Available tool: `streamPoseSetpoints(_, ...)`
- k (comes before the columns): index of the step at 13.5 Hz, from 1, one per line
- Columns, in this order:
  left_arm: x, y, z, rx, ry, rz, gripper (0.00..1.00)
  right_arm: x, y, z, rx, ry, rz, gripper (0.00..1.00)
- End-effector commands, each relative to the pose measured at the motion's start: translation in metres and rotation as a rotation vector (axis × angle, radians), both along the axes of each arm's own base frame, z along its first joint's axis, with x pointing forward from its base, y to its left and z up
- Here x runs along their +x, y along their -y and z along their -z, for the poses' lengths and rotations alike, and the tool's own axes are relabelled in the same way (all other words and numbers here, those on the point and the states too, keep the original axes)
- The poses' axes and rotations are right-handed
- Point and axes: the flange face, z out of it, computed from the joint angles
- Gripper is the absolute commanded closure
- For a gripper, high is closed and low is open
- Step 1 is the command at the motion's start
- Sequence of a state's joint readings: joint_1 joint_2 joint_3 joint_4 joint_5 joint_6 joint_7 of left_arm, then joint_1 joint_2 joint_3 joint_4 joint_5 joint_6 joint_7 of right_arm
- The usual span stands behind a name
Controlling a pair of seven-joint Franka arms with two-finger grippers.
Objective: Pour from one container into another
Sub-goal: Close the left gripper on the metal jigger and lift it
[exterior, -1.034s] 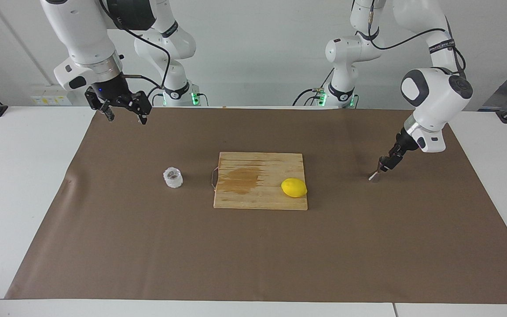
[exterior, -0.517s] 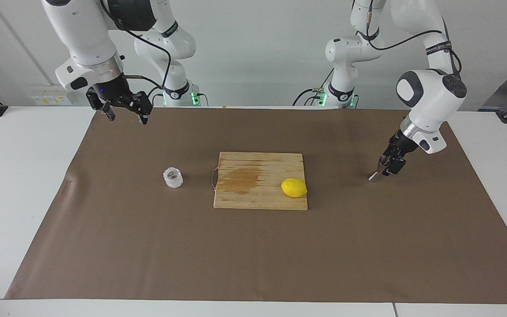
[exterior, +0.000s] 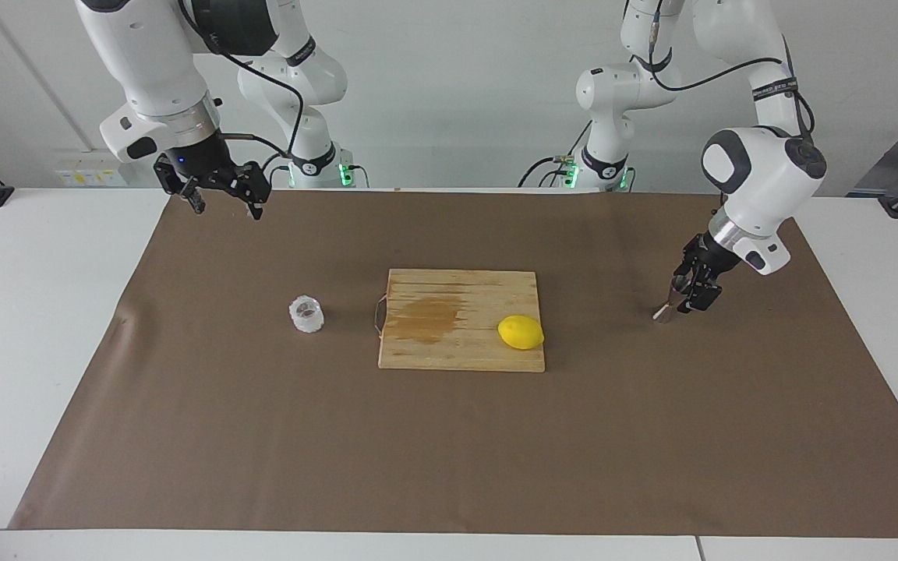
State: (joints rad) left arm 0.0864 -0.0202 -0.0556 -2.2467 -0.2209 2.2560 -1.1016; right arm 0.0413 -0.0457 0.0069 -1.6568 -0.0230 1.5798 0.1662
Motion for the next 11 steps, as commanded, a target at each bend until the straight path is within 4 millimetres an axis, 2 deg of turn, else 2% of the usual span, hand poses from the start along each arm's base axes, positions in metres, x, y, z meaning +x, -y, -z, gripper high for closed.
streamPoseSetpoints(1,-0.0002,0.0009,0.0084,-0.007,0.007,-0.020,0.00,-0.0073,0.0013,-0.0008,0.001,0.018,-0.019,0.00)
streamPoseSetpoints(4,-0.0007,-0.0006,0.0090,-0.007,0.006,-0.020,0.00,-0.0075,-0.0001,-0.0014,-0.001,0.019,-0.022,0.00)
streamPoseSetpoints(8,-0.0013,-0.0012,0.0096,-0.008,0.000,-0.019,0.27,-0.0071,0.0013,-0.0016,0.001,0.022,-0.020,0.00)
streamPoseSetpoints(11,-0.0004,-0.0010,0.0076,-0.009,-0.001,-0.018,0.38,-0.0063,0.0013,-0.0018,0.001,0.024,-0.028,0.00)
